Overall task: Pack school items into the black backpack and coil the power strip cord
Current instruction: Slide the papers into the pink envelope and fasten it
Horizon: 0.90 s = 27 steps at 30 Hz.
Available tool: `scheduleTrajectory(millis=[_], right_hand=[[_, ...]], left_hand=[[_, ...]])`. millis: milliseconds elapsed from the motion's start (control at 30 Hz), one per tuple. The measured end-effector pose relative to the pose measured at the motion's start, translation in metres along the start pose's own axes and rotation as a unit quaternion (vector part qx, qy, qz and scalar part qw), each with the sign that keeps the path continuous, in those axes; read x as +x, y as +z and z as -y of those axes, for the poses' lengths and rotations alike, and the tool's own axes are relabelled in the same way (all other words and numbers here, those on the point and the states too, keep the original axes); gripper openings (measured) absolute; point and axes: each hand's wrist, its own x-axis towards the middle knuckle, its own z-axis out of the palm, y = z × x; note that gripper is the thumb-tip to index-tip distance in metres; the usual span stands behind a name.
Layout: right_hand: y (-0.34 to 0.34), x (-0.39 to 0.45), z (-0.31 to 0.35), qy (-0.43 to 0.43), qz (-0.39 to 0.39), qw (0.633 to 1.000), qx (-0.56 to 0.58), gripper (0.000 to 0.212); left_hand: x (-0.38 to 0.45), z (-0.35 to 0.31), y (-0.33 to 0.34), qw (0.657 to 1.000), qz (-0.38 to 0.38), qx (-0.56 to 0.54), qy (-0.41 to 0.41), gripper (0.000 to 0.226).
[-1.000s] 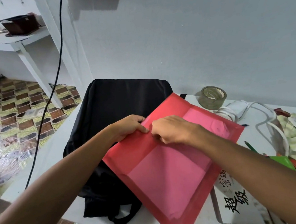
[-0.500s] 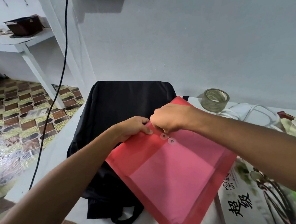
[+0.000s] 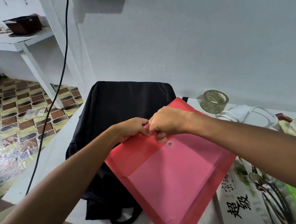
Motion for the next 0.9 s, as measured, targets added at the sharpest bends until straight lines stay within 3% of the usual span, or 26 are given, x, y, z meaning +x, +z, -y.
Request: scheduleTrajectory(millis=[100,200,400,600,733,900], right_hand=[[0.002,0.002,-0.001,0.033,0.015,0.998,0.055,0.018],[-0.001,0.003,0.000,0.051,0.023,0.996,0.074,0.030],[-0.011,0.003,0.007,0.033,0.017,0.999,0.030,0.004],[-0.010,0.008,0.007,0.014,0.004,1.000,-0.005,0.005],[-0.009,0.007,0.006,0.027,0.002,1.000,0.008,0.007],[-0.003,0.005,0.000,0.060,-0.006,0.998,0.036,0.010]], left_hand=[[-0.001,-0.001,0.000,1.000,0.007,-0.017,-0.015,0.040],[0.002,-0.002,-0.002,0.999,0.011,-0.025,-0.028,0.032],[0.000,-0.010,0.001,0.997,-0.012,-0.023,-0.074,0.025],[0.002,-0.009,-0.001,0.993,-0.031,-0.030,-0.113,0.027],[0.002,-0.009,-0.001,0.994,-0.013,-0.027,-0.109,0.020],[0.003,-0.005,-0.001,0.995,0.011,-0.051,-0.082,0.027]])
